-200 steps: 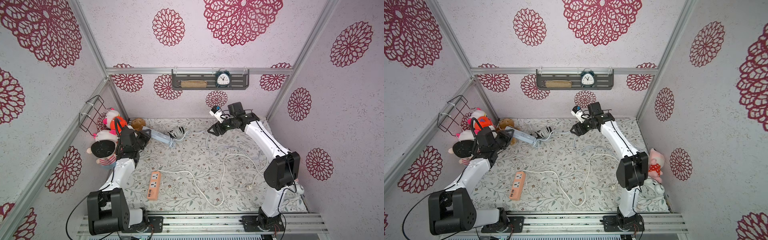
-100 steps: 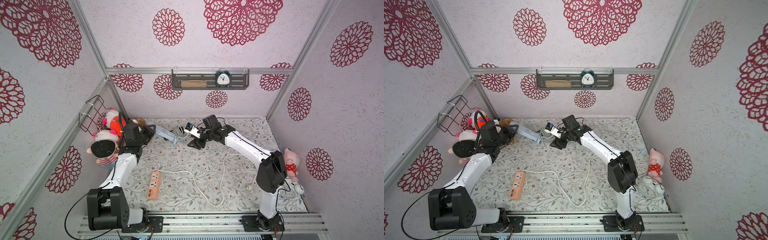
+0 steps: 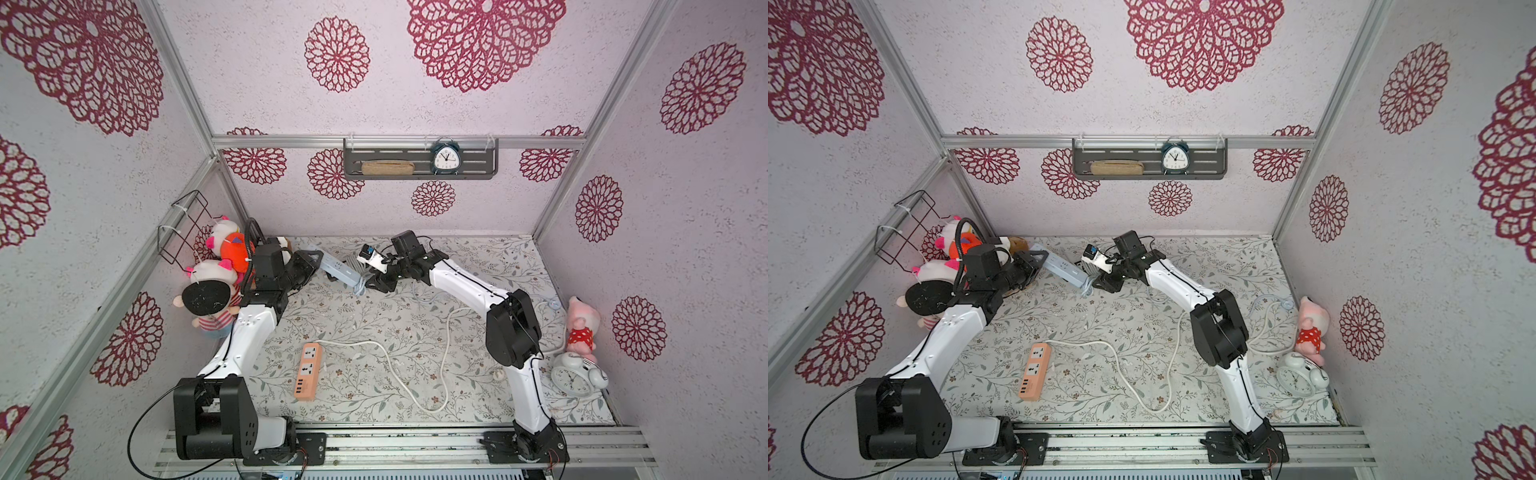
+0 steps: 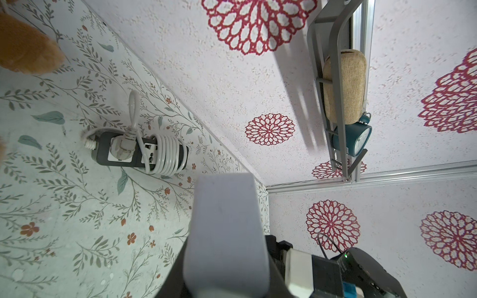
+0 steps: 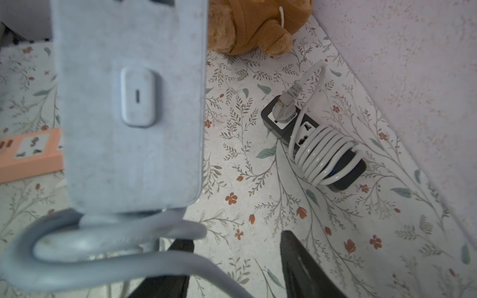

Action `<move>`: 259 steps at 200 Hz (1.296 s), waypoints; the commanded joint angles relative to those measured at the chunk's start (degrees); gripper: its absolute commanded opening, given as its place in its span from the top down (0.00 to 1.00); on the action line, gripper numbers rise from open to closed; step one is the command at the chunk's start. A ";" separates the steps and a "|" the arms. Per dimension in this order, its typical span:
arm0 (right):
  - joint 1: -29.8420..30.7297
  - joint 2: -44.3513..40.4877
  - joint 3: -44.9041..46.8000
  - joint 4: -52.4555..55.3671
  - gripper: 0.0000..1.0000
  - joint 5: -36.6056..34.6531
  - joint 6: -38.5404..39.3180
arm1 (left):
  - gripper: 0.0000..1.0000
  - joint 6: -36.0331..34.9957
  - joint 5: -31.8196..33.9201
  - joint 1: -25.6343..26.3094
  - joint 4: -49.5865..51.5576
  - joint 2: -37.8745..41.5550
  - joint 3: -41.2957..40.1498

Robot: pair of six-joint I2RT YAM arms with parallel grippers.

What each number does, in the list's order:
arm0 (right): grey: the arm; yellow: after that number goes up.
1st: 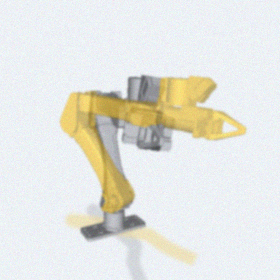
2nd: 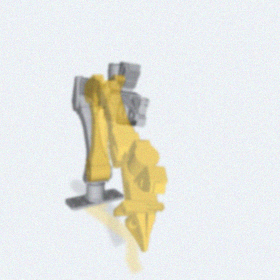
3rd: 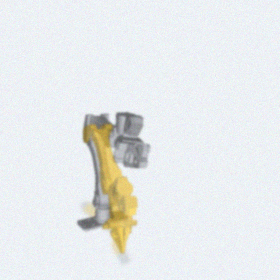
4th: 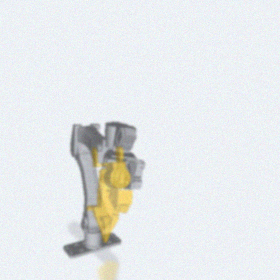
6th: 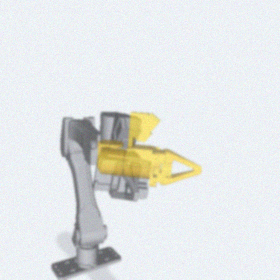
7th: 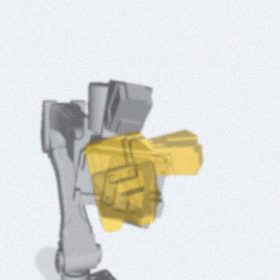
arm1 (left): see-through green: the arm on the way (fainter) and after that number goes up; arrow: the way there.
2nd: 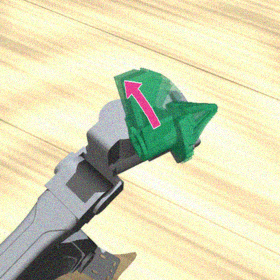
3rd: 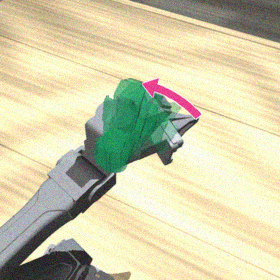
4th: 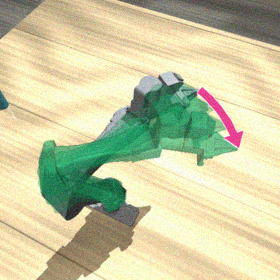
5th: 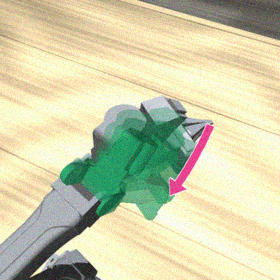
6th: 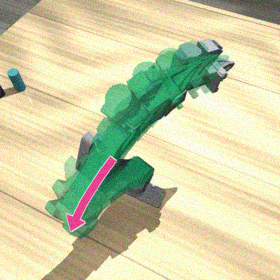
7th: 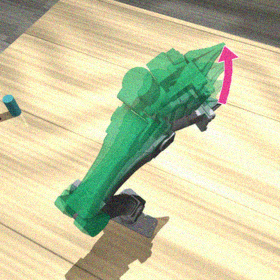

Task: Unwrap the cord wrapped around the power strip
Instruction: Unwrap the power cord from the power strip.

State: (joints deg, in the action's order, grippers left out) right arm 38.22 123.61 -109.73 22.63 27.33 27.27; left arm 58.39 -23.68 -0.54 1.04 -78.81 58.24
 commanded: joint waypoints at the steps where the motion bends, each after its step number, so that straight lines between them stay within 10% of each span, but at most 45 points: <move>1: 0.02 -0.79 -1.28 -0.57 0.67 2.23 -1.16 | 1.00 0.32 -2.75 0.43 -2.45 0.30 0.65; 28: -0.48 -4.40 2.68 -0.17 1.00 2.73 0.34 | 1.00 0.01 0.29 0.14 -2.38 0.14 0.50; 107: -0.82 -20.14 21.22 -0.04 1.00 8.38 1.33 | 1.00 3.18 14.59 -4.34 -10.57 -3.78 5.15; 259: -23.17 -9.77 26.85 -9.38 1.00 -8.24 -7.40 | 1.00 -0.69 1.41 -25.23 3.54 12.84 -1.05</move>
State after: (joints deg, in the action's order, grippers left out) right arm 18.46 113.21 -81.45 13.10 23.79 22.28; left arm 60.42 -21.82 -22.46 3.90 -67.85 57.93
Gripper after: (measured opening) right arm 0.083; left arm 0.293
